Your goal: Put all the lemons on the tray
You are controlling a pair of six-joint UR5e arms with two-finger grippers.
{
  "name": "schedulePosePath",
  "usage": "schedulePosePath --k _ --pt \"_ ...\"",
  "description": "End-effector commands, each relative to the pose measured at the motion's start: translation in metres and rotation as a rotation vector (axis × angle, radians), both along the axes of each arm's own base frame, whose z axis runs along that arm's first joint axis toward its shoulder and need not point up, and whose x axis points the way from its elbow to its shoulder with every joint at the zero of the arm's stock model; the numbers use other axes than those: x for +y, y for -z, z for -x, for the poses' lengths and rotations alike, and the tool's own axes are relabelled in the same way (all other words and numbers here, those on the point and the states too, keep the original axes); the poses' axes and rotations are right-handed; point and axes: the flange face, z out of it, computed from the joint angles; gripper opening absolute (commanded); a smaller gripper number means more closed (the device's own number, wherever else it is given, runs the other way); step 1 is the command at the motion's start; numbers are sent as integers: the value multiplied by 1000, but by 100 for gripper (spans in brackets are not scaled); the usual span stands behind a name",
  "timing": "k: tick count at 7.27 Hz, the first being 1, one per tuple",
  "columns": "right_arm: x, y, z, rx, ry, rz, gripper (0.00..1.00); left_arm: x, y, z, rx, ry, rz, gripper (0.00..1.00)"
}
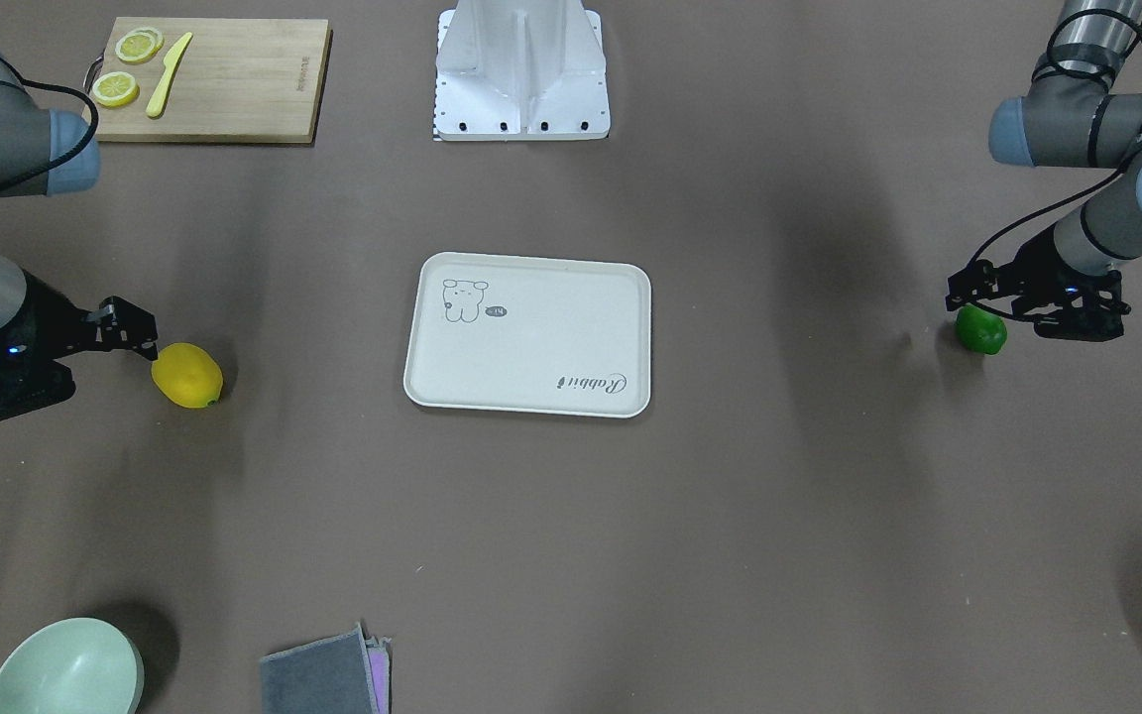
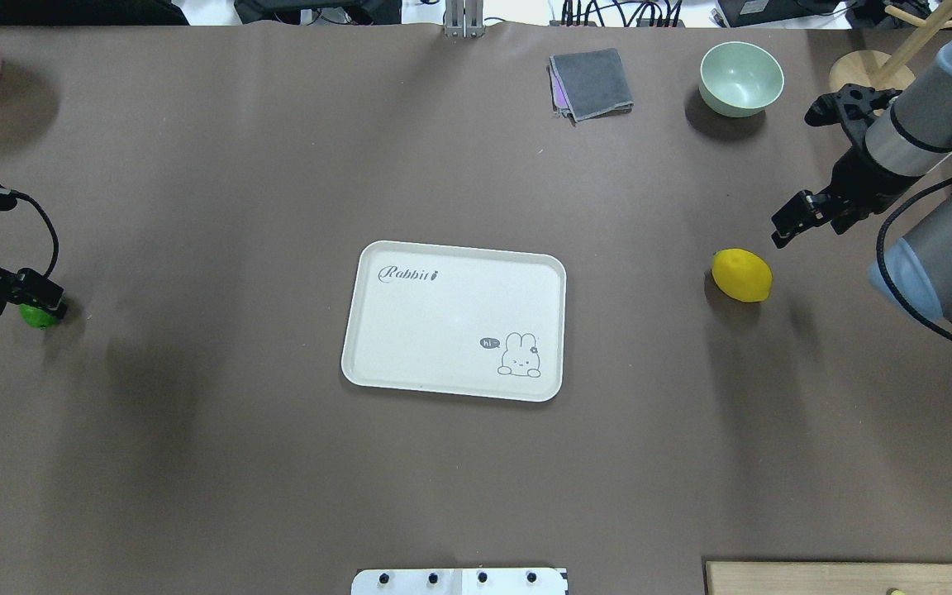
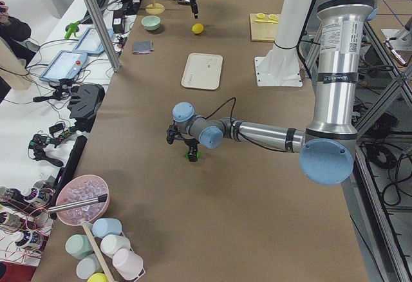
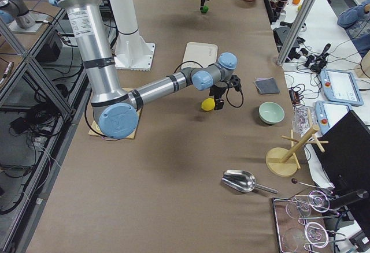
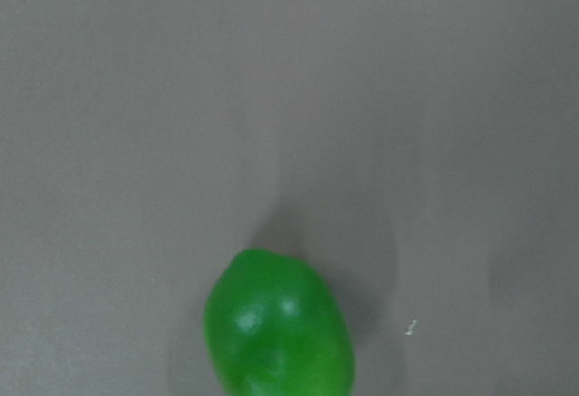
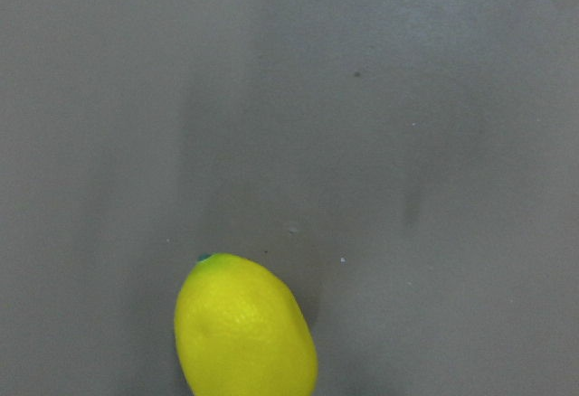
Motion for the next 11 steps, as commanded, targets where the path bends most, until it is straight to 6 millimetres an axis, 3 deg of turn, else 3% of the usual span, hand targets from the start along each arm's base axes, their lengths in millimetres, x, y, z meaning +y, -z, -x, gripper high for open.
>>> schedulePosePath --k 1,4,5,6,7,8,9,11 --pt "0 5 32 -12 43 -24 100 -8 -14 -6 -13 -5 18 97" --pt "-5 -8 55 -19 72 -38 100 -29 -6 -20 -1 -8 15 97" --pt "-6 -20 69 -42 85 -66 100 -29 -7 -20 -4 -7 16 87" --pt "-6 -23 72 -43 88 -67 100 -23 -11 -16 -3 -8 26 19" --pt "-4 -24 74 -42 92 -67 100 -24 -2 -12 15 -5 19 0" --pt "-3 -27 76 -39 98 -66 100 -13 0 -7 80 -32 67 0" --pt "-3 -29 76 -37 98 -63 99 -21 9 18 134 -3 88 0" --pt "0 -35 72 -37 103 -51 84 -22 44 24 228 -22 79 0"
